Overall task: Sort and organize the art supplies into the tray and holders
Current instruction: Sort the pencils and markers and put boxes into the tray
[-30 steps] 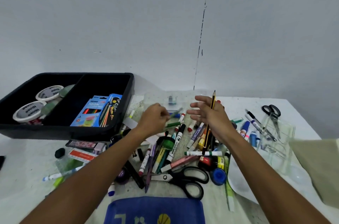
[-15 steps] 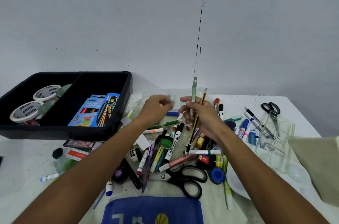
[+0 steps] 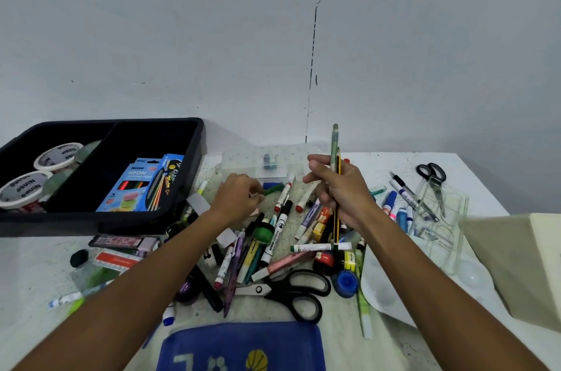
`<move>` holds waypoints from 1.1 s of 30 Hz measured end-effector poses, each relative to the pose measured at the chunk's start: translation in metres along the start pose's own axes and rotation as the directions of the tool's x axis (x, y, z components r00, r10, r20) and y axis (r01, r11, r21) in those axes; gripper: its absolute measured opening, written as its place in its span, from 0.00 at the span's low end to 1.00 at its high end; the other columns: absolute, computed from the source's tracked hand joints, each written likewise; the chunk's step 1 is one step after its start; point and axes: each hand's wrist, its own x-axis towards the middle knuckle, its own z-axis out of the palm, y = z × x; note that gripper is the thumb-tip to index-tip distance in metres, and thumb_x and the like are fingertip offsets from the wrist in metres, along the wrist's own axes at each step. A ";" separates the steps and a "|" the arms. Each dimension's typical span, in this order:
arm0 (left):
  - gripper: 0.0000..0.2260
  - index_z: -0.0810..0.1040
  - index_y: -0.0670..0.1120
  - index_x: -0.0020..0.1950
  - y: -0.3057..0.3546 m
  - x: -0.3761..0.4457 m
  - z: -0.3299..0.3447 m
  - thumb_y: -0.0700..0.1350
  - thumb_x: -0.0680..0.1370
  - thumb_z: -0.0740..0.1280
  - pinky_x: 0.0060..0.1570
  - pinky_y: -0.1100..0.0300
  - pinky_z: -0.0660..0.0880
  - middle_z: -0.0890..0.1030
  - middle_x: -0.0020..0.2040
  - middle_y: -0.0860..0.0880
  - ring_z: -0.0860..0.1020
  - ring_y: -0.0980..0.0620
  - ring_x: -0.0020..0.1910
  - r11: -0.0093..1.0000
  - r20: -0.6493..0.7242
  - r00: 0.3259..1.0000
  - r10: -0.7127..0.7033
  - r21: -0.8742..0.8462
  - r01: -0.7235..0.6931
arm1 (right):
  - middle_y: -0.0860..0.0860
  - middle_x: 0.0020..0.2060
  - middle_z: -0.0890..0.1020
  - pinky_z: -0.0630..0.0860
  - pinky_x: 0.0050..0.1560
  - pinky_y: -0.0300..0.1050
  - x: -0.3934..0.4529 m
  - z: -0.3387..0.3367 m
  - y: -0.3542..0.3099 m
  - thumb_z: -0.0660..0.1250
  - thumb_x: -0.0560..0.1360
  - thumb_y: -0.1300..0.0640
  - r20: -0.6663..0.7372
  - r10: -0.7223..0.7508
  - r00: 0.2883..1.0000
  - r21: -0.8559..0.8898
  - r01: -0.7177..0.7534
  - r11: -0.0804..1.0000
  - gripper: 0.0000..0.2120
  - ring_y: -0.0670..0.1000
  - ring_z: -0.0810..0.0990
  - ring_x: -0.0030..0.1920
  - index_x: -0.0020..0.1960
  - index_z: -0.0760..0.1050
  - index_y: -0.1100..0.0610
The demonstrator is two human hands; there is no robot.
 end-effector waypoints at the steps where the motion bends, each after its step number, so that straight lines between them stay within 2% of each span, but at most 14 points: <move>1: 0.05 0.83 0.45 0.49 0.004 -0.001 -0.003 0.44 0.75 0.71 0.48 0.59 0.71 0.81 0.43 0.51 0.74 0.55 0.46 0.996 -0.050 0.999 0.006 -0.092 -0.010 | 0.60 0.38 0.82 0.64 0.20 0.36 0.000 0.001 0.001 0.66 0.78 0.61 -0.021 -0.016 1.000 -0.008 0.016 1.000 0.11 0.49 0.72 0.20 0.59 0.75 0.61; 3: 0.05 0.84 0.44 0.49 0.015 -0.004 -0.013 0.43 0.75 0.72 0.41 0.70 0.70 0.80 0.39 0.54 0.75 0.63 0.37 0.966 -0.149 0.989 -0.007 -0.257 -0.032 | 0.61 0.43 0.83 0.74 0.25 0.40 -0.001 0.007 0.001 0.64 0.79 0.63 -0.036 -0.033 0.999 0.043 0.034 0.999 0.11 0.53 0.81 0.28 0.61 0.73 0.63; 4: 0.05 0.84 0.43 0.49 0.022 -0.007 -0.018 0.42 0.74 0.72 0.37 0.73 0.68 0.80 0.38 0.56 0.74 0.66 0.34 0.947 -0.187 0.982 -0.018 -0.318 -0.043 | 0.62 0.48 0.82 0.80 0.31 0.44 0.000 0.011 0.002 0.62 0.80 0.62 -0.028 -0.031 0.999 0.089 0.033 0.996 0.12 0.56 0.85 0.36 0.63 0.72 0.62; 7: 0.06 0.84 0.41 0.49 0.040 -0.017 -0.031 0.42 0.74 0.73 0.32 0.74 0.66 0.78 0.32 0.61 0.72 0.66 0.29 0.884 -0.194 0.981 -0.009 -0.460 -0.083 | 0.59 0.59 0.78 0.81 0.51 0.55 0.001 0.024 0.007 0.61 0.81 0.60 0.010 -0.003 1.000 0.141 0.001 0.990 0.17 0.60 0.82 0.54 0.69 0.67 0.61; 9: 0.06 0.85 0.42 0.49 0.049 -0.027 -0.038 0.41 0.74 0.73 0.32 0.72 0.67 0.78 0.29 0.62 0.74 0.64 0.28 0.856 -0.153 0.987 0.048 -0.504 -0.120 | 0.58 0.59 0.78 0.80 0.54 0.55 -0.001 0.035 0.011 0.61 0.81 0.59 0.054 0.006 0.999 0.169 -0.015 0.985 0.19 0.60 0.80 0.58 0.70 0.66 0.62; 11: 0.06 0.85 0.43 0.49 0.052 -0.036 -0.039 0.41 0.73 0.73 0.33 0.65 0.72 0.82 0.33 0.59 0.78 0.58 0.30 0.840 -0.123 0.987 0.107 -0.520 -0.156 | 0.58 0.58 0.80 0.79 0.56 0.55 -0.006 0.044 0.014 0.61 0.81 0.58 0.097 -0.013 0.995 0.178 -0.005 0.984 0.17 0.59 0.80 0.59 0.68 0.68 0.62; 14: 0.05 0.85 0.46 0.48 0.049 -0.049 -0.039 0.41 0.73 0.73 0.33 0.68 0.68 0.81 0.32 0.59 0.72 0.61 0.27 0.851 -0.115 0.986 0.123 -0.499 -0.164 | 0.58 0.56 0.81 0.78 0.57 0.55 -0.012 0.053 0.019 0.62 0.80 0.59 0.158 -0.024 0.987 0.162 -0.001 0.987 0.13 0.57 0.80 0.59 0.64 0.72 0.60; 17: 0.05 0.85 0.49 0.47 0.036 -0.060 -0.044 0.45 0.73 0.72 0.34 0.66 0.67 0.82 0.37 0.57 0.71 0.61 0.29 0.894 -0.095 0.987 0.133 -0.418 -0.161 | 0.60 0.53 0.83 0.79 0.54 0.56 -0.014 0.057 0.020 0.61 0.81 0.61 0.197 0.001 0.980 0.179 -0.037 0.983 0.11 0.59 0.82 0.55 0.61 0.73 0.63; 19: 0.05 0.84 0.49 0.46 0.018 -0.070 -0.049 0.46 0.72 0.70 0.39 0.62 0.68 0.80 0.40 0.55 0.72 0.61 0.36 0.946 -0.042 0.985 0.169 -0.274 -0.174 | 0.61 0.52 0.83 0.79 0.55 0.57 -0.014 0.057 0.019 0.60 0.81 0.62 0.207 -0.007 0.978 0.189 -0.033 0.981 0.09 0.60 0.83 0.53 0.59 0.73 0.62; 22: 0.11 0.84 0.54 0.50 -0.008 -0.093 -0.055 0.44 0.70 0.69 0.52 0.54 0.67 0.76 0.50 0.54 0.70 0.54 0.53 0.961 0.217 0.938 0.271 -0.009 -0.276 | 0.63 0.52 0.82 0.79 0.56 0.58 -0.012 0.050 0.017 0.58 0.81 0.63 0.194 -0.011 0.981 0.204 -0.029 0.978 0.07 0.60 0.84 0.50 0.56 0.74 0.61; 24: 0.15 0.83 0.57 0.53 -0.013 -0.109 -0.057 0.45 0.69 0.70 0.59 0.50 0.61 0.72 0.60 0.53 0.63 0.52 0.64 0.928 0.395 0.875 0.281 0.121 -0.353 | 0.64 0.53 0.81 0.79 0.56 0.59 -0.013 0.046 0.017 0.58 0.81 0.63 0.198 0.002 0.980 0.205 -0.044 0.978 0.08 0.61 0.83 0.51 0.58 0.73 0.62; 26: 0.16 0.82 0.58 0.56 -0.011 -0.118 -0.055 0.47 0.69 0.70 0.62 0.46 0.57 0.66 0.68 0.51 0.55 0.50 0.70 0.888 0.486 0.831 0.270 0.207 -0.410 | 0.66 0.54 0.81 0.78 0.57 0.60 -0.014 0.044 0.019 0.59 0.81 0.63 0.197 0.018 0.980 0.193 -0.057 0.980 0.09 0.63 0.82 0.53 0.60 0.72 0.63; 30: 0.16 0.81 0.59 0.57 -0.002 -0.127 -0.050 0.46 0.71 0.68 0.66 0.43 0.56 0.62 0.72 0.49 0.52 0.46 0.72 0.845 0.494 0.817 0.298 0.261 -0.466 | 0.66 0.53 0.81 0.79 0.55 0.59 -0.020 0.043 0.022 0.59 0.81 0.62 0.210 0.031 0.977 0.184 -0.071 0.980 0.07 0.62 0.83 0.52 0.57 0.73 0.61; 33: 0.16 0.81 0.59 0.58 0.003 -0.130 -0.045 0.45 0.72 0.68 0.67 0.44 0.54 0.61 0.73 0.48 0.51 0.47 0.73 0.835 0.498 0.818 0.288 0.287 -0.469 | 0.64 0.50 0.82 0.80 0.53 0.57 -0.024 0.040 0.023 0.58 0.81 0.63 0.225 0.026 0.974 0.182 -0.068 0.981 0.09 0.60 0.84 0.50 0.60 0.72 0.62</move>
